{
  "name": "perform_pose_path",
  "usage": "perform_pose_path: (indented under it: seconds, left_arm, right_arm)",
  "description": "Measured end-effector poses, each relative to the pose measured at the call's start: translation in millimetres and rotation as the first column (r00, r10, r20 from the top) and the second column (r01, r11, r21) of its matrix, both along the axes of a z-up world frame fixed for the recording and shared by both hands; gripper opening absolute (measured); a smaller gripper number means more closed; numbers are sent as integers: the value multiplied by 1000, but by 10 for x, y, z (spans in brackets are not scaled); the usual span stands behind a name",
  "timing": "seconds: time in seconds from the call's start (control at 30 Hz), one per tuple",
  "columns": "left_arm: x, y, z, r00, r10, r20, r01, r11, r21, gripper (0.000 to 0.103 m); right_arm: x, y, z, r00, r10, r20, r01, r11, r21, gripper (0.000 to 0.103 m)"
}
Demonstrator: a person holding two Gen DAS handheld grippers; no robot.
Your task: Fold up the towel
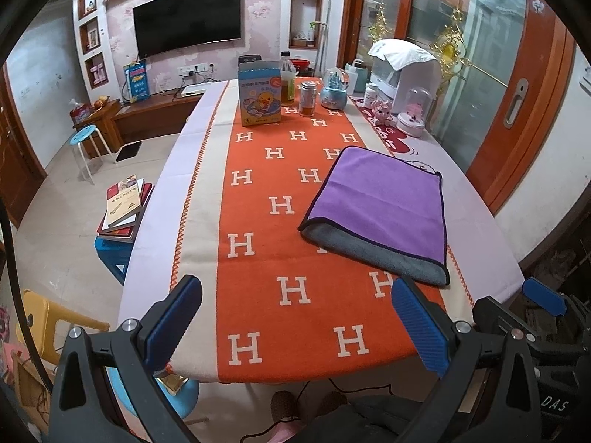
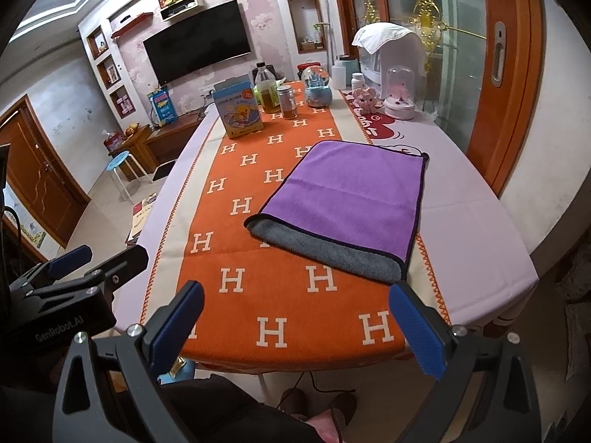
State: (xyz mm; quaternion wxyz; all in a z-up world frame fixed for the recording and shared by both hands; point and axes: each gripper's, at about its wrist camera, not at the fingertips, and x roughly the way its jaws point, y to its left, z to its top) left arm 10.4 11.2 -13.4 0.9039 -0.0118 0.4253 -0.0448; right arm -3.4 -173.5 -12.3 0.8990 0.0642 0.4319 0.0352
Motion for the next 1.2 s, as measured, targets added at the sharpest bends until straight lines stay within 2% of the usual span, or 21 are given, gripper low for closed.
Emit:
perform_pose_path:
  seconds: [0.43, 0.67, 0.97, 1.2]
  left_arm:
    - [60, 188, -119, 997, -71, -42, 72, 997, 20, 102]
    - [78, 219, -158, 992, -110, -57, 110, 994, 5, 102]
    - [180, 159, -255, 985, -149, -86, 149, 989, -8, 102]
    - [436, -5, -333, 978, -172, -116, 174, 985, 5, 102]
  right_arm:
    - [-134, 113, -141, 993, -114, 8, 114, 993, -10, 100]
    - [-238, 110, -170, 988, -150, 29, 151, 988, -32, 100]
    - [-260, -61, -273, 980, -199, 7, 199, 979, -37, 100]
    - [-129, -288, -355, 980, -201, 8, 201, 979, -35, 99]
